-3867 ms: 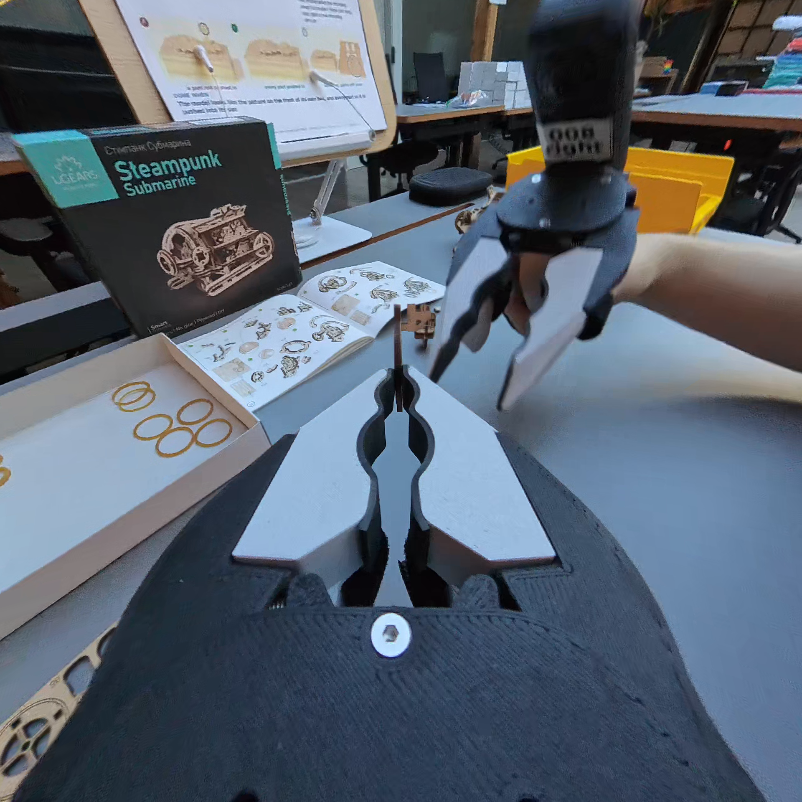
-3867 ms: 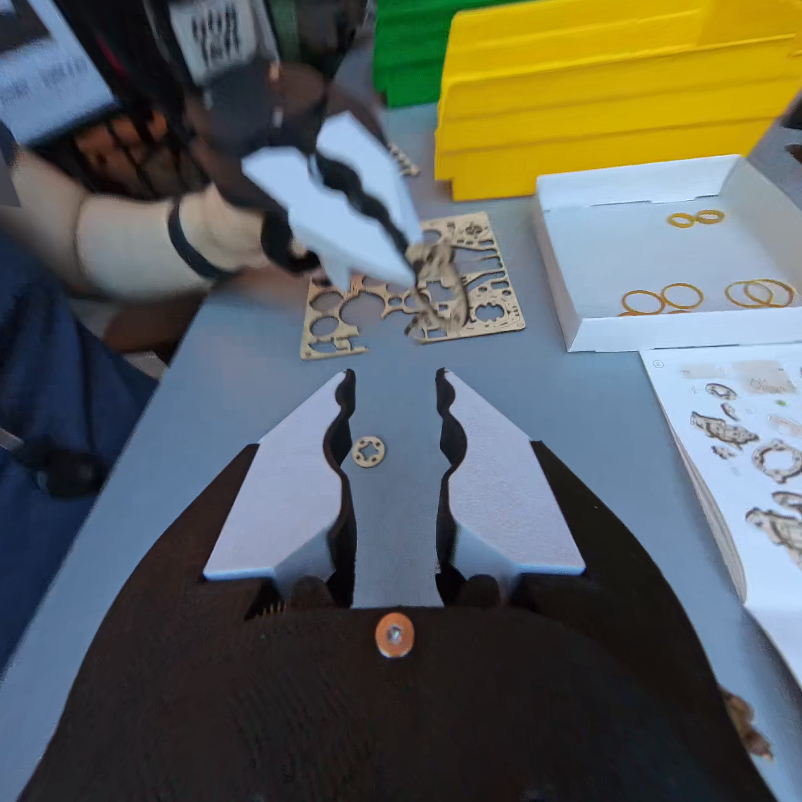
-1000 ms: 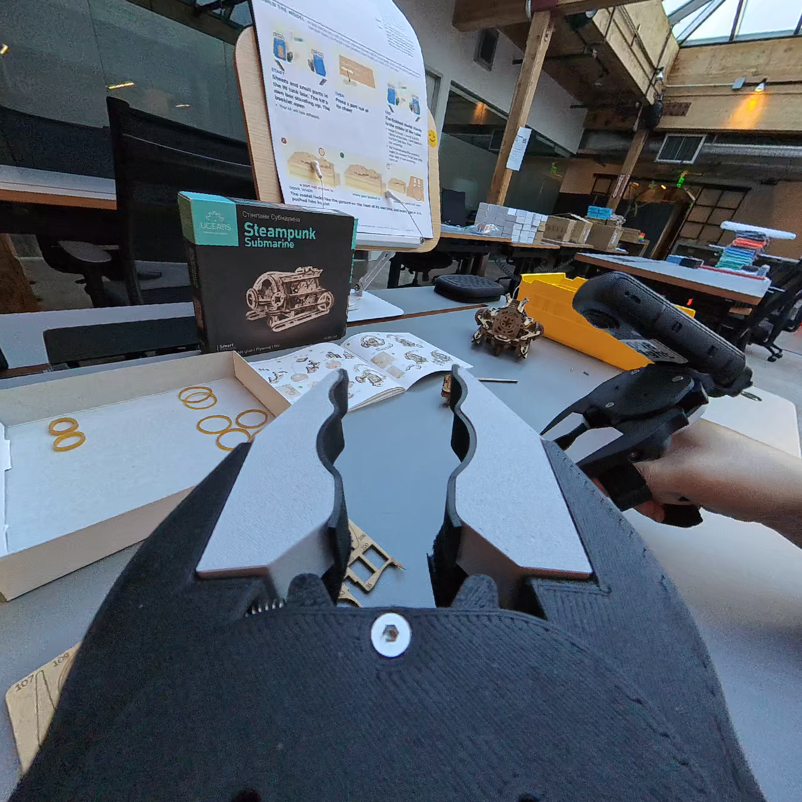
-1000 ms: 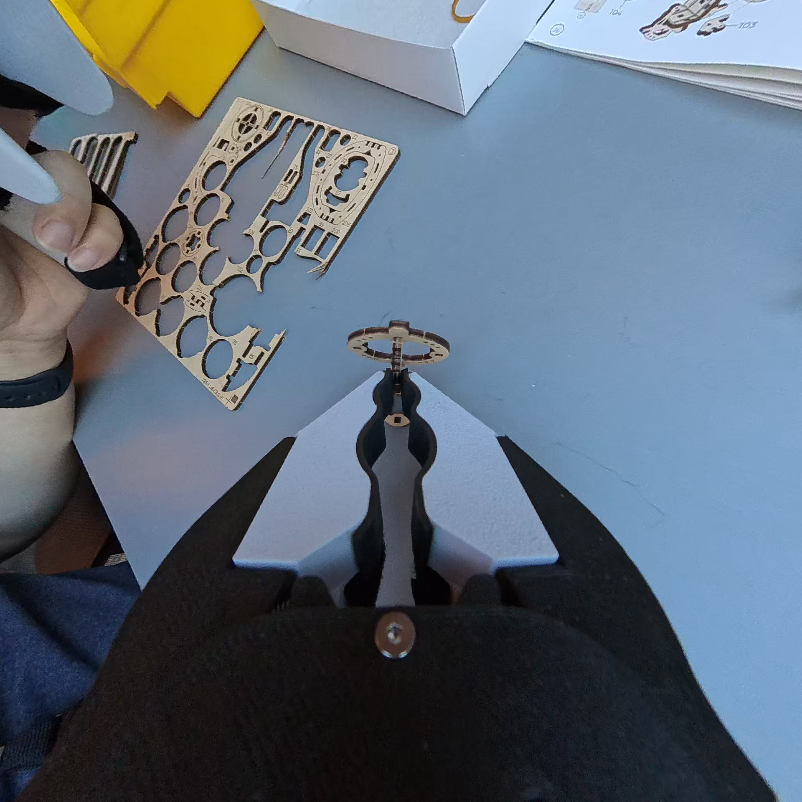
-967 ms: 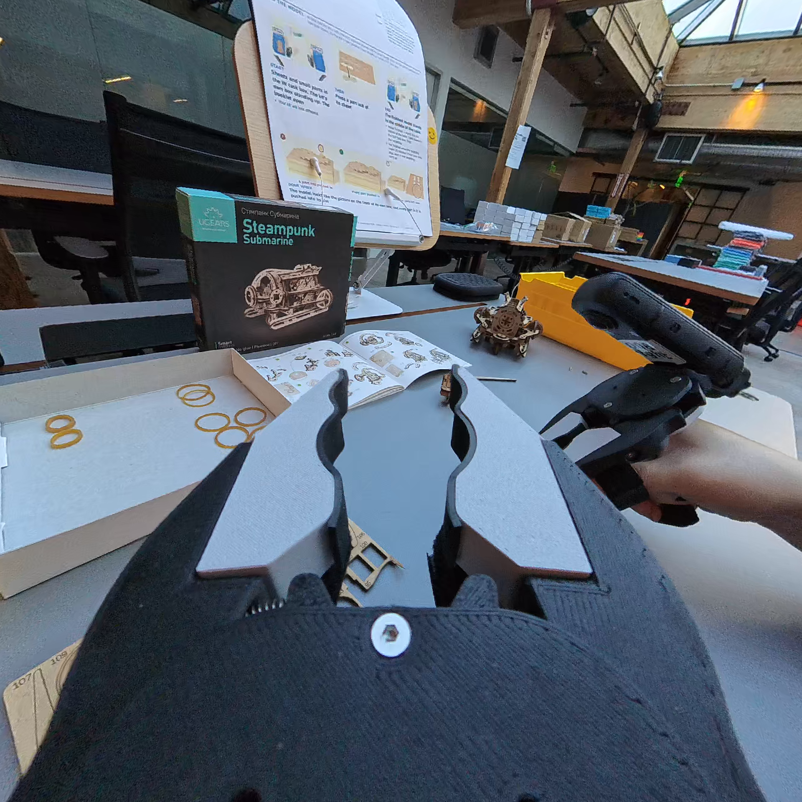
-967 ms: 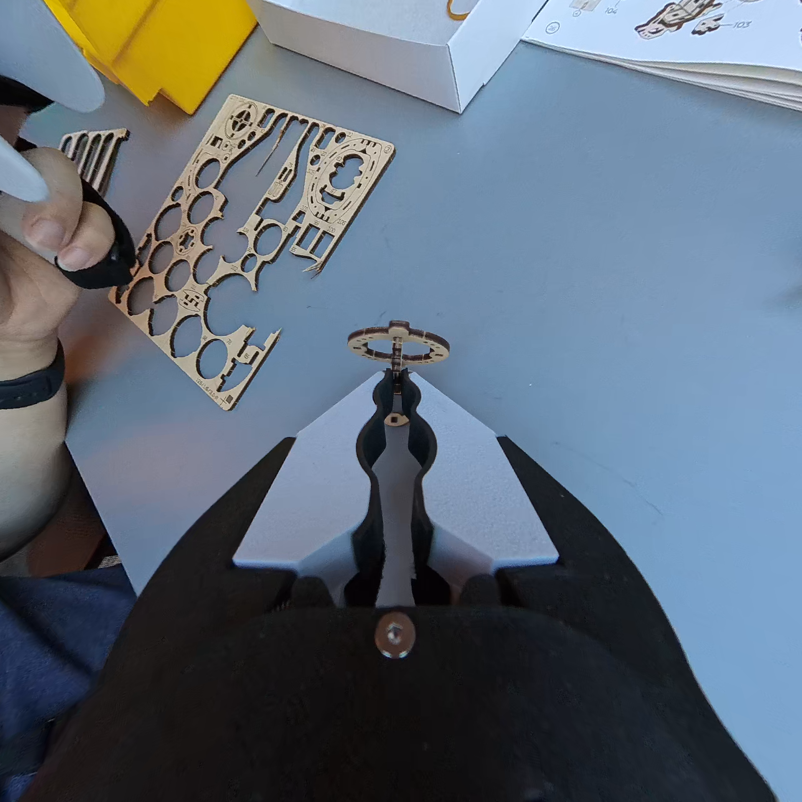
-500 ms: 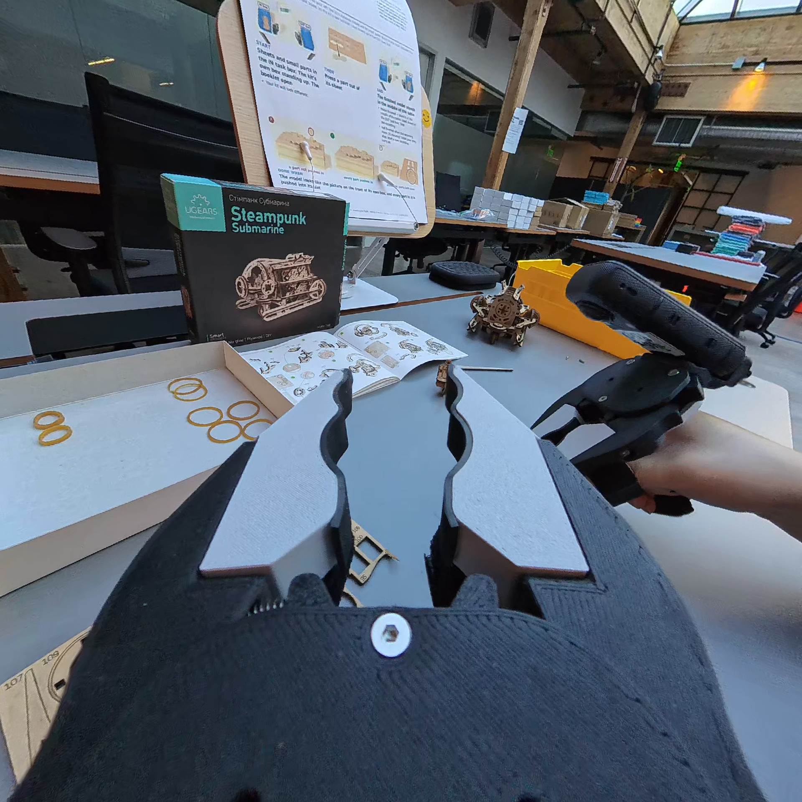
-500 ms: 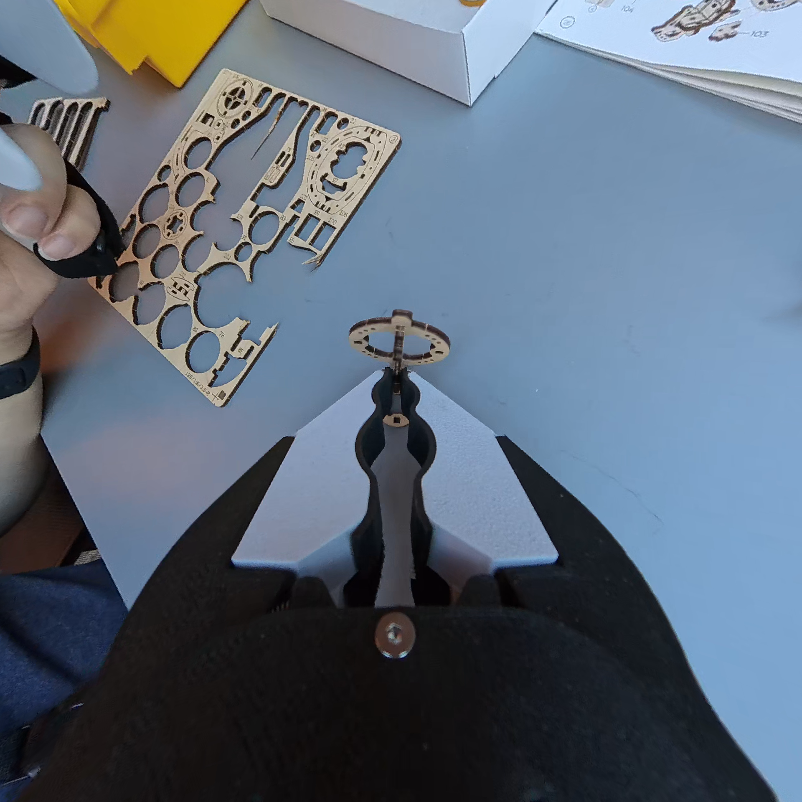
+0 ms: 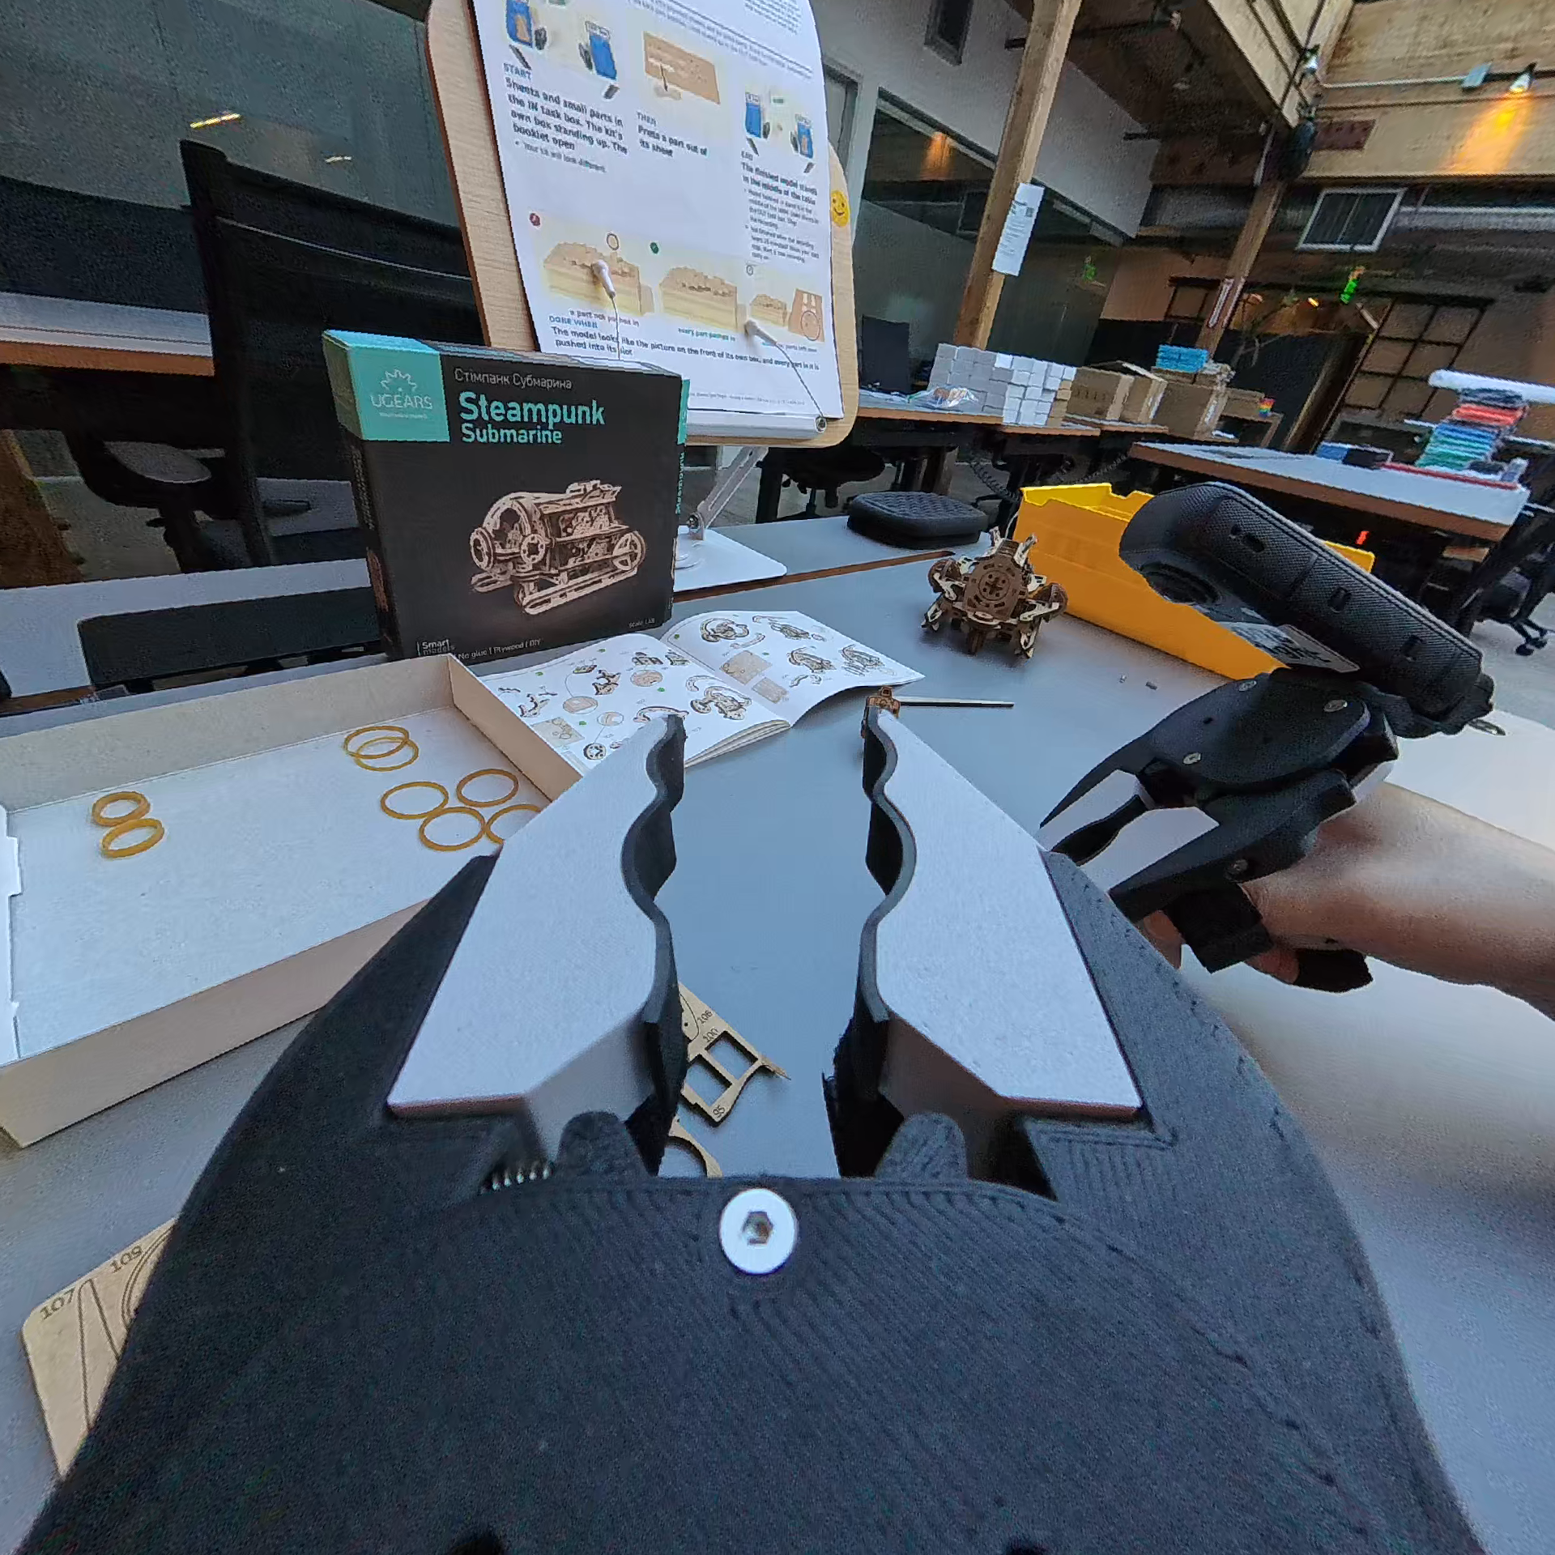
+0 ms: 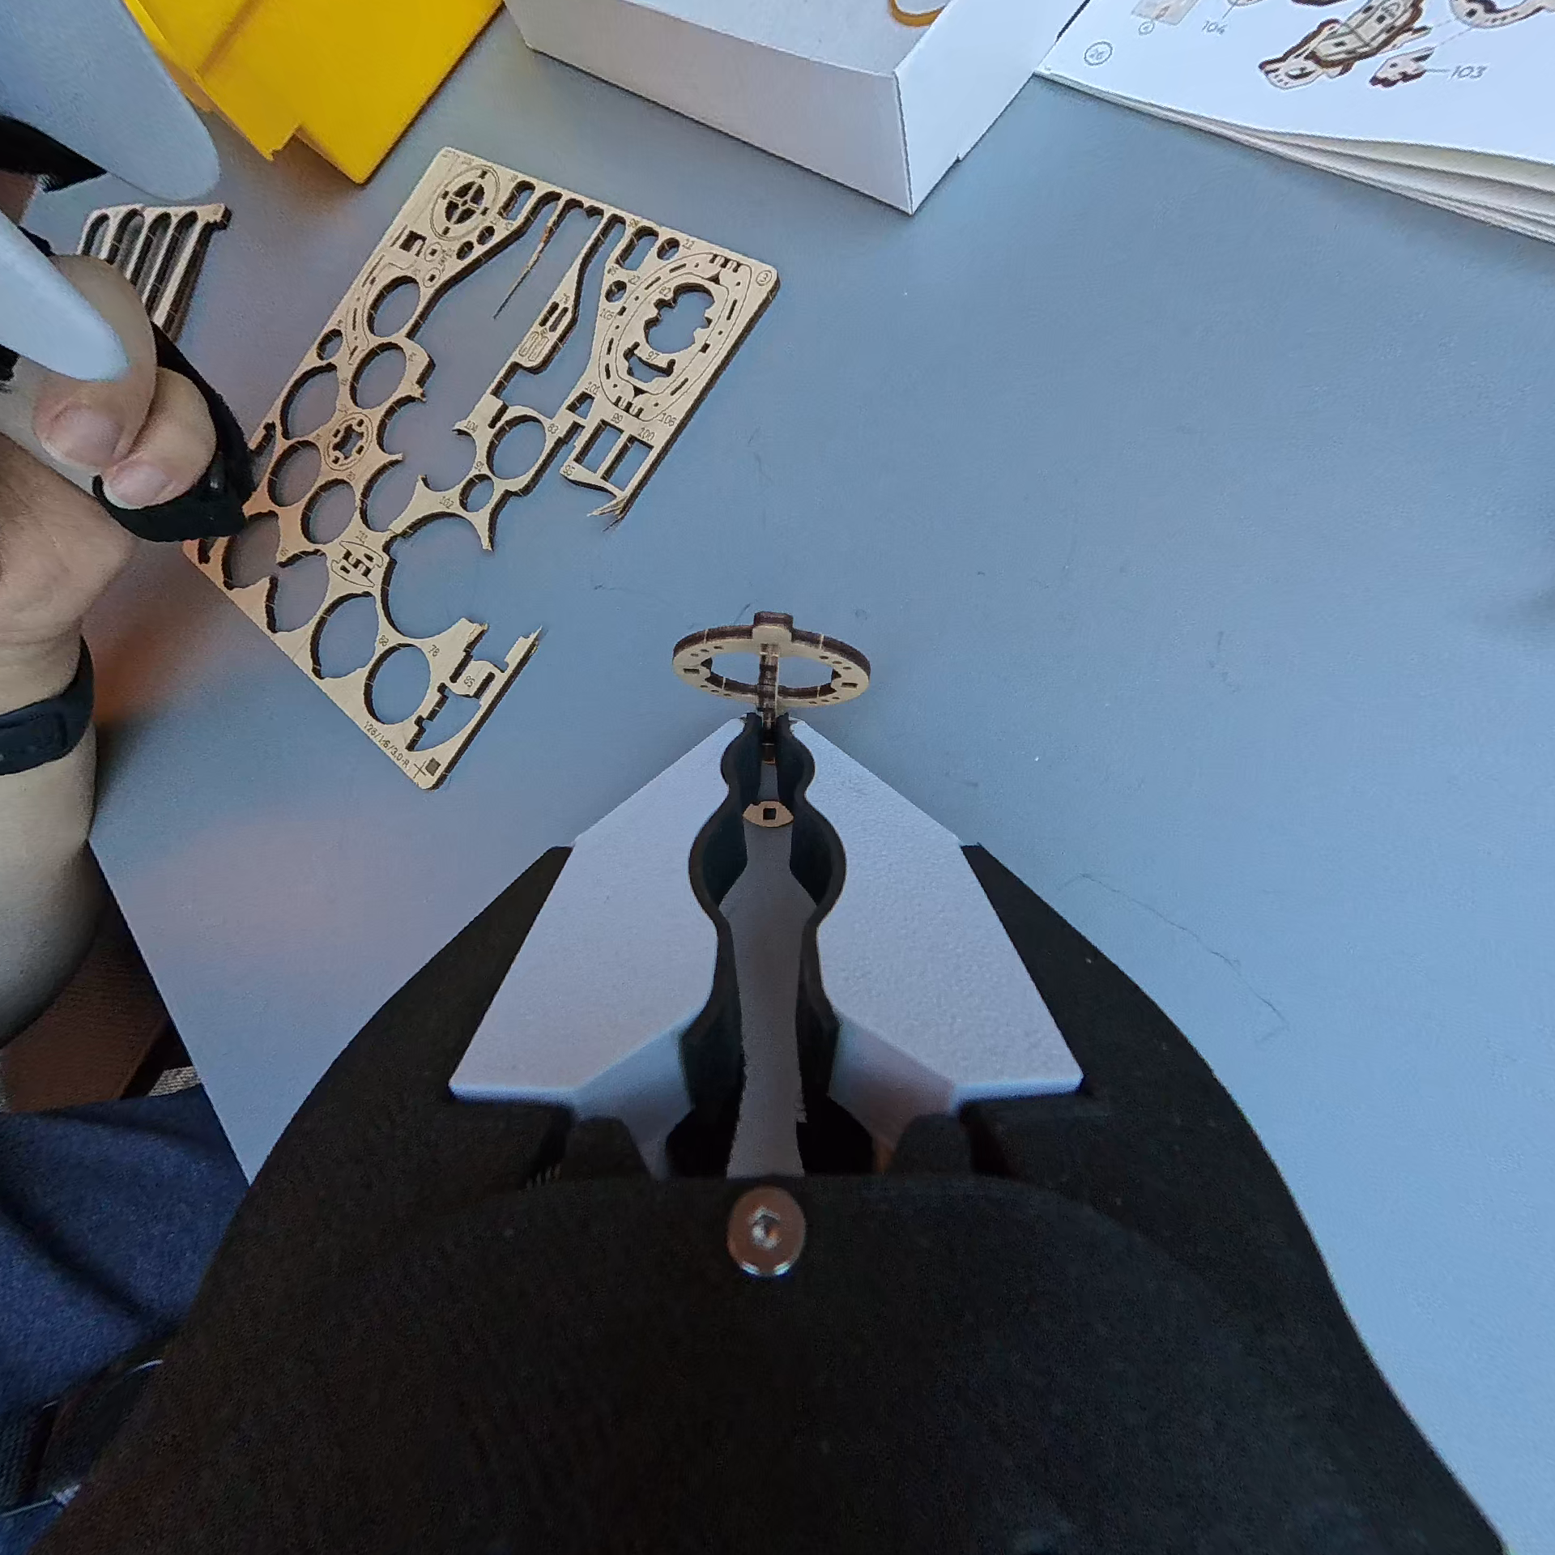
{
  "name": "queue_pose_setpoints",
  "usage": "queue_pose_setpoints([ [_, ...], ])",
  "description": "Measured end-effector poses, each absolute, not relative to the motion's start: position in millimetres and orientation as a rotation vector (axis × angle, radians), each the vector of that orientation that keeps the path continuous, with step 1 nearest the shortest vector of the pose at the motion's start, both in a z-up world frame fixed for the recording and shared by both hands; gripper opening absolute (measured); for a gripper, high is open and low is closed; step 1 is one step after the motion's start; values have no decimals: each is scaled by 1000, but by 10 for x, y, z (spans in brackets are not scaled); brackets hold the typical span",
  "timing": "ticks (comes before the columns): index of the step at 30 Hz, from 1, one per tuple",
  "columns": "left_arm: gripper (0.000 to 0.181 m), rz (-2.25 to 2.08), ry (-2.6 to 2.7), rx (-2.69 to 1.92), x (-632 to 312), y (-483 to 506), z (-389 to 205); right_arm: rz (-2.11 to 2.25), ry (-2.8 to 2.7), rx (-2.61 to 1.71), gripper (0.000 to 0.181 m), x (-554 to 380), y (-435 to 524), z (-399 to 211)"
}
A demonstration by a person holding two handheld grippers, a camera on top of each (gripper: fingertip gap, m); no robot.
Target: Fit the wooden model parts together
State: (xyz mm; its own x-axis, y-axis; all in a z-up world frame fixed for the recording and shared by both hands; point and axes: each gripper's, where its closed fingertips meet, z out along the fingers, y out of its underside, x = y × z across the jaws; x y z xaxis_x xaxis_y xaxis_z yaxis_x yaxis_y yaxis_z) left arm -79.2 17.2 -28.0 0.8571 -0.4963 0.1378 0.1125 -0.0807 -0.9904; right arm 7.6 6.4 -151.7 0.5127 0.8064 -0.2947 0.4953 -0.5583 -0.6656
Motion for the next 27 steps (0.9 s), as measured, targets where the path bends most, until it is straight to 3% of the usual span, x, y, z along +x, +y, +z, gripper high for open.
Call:
queue_pose_setpoints([
  [1, 41, -520, 312, -1579, -786, 171, -282, 810, -1062, -2248, 1, 78, 67, -1516],
  [27, 43, -435, 368, -1614, -741, 195, -373, 801, -1140, -2187, 1, 57, 50, -1472],
])
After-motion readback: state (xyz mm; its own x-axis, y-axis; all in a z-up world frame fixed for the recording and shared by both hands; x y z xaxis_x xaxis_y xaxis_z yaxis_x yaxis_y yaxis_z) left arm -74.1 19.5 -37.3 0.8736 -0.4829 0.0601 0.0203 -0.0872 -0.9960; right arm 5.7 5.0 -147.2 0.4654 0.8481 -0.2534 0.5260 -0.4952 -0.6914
